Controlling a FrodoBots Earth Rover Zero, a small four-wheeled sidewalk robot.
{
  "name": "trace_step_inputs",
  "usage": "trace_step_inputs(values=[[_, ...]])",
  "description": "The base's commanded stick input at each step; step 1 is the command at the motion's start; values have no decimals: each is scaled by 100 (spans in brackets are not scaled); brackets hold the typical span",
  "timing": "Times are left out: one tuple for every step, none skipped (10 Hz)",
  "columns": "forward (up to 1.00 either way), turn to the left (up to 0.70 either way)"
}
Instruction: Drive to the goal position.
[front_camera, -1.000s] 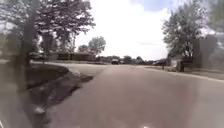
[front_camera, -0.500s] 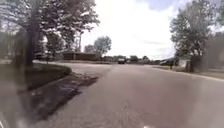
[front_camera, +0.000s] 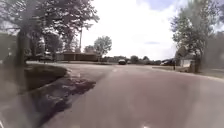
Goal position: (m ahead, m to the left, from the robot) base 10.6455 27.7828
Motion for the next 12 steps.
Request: trace_step_inputs(values=[[100, 2], [100, 3], [100, 2], [100, 3], [100, 3], [100, 3], [100, 1], [100, 0], [100, 7], [100, 26], [100, 35], [100, 40]])
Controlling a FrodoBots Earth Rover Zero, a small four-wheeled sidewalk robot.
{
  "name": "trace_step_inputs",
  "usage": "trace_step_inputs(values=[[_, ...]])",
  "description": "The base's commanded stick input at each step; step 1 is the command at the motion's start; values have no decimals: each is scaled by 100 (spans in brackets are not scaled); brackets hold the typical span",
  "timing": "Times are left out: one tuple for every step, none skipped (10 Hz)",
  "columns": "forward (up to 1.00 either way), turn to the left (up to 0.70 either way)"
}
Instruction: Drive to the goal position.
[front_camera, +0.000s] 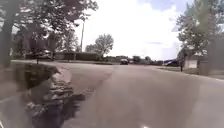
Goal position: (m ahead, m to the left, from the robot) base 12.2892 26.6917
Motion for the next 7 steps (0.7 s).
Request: trace_step_inputs(values=[[100, 38], [100, 11], [100, 0], [100, 0], [100, 0], [100, 0], [100, 0]])
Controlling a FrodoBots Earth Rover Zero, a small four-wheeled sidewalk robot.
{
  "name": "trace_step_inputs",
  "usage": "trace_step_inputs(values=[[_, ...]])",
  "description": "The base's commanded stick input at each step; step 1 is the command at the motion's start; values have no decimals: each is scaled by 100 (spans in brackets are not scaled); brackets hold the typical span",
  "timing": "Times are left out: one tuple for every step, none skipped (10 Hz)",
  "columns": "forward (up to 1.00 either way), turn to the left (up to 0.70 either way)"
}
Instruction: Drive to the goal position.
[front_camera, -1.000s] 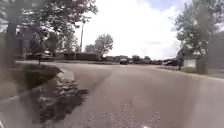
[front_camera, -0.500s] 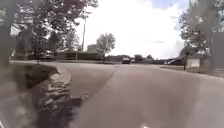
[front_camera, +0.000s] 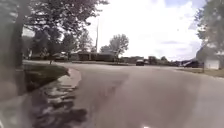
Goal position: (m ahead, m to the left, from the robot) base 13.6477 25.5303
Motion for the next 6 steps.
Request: trace_step_inputs(values=[[100, 0], [100, 0], [100, 0], [100, 0], [100, 4], [100, 25]])
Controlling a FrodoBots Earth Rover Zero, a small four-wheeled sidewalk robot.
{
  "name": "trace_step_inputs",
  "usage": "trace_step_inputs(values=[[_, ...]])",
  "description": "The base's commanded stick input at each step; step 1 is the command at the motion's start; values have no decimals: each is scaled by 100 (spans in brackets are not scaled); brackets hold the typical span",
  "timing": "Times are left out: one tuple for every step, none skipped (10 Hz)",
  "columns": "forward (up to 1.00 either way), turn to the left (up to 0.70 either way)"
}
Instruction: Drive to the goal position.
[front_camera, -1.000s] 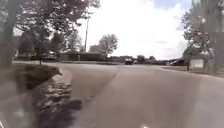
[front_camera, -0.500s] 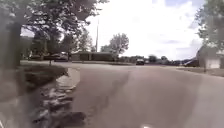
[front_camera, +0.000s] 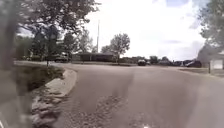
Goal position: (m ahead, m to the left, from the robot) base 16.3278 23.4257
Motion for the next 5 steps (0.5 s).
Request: trace_step_inputs(values=[[100, 38], [100, 40], [100, 37], [100, 26], [100, 6]])
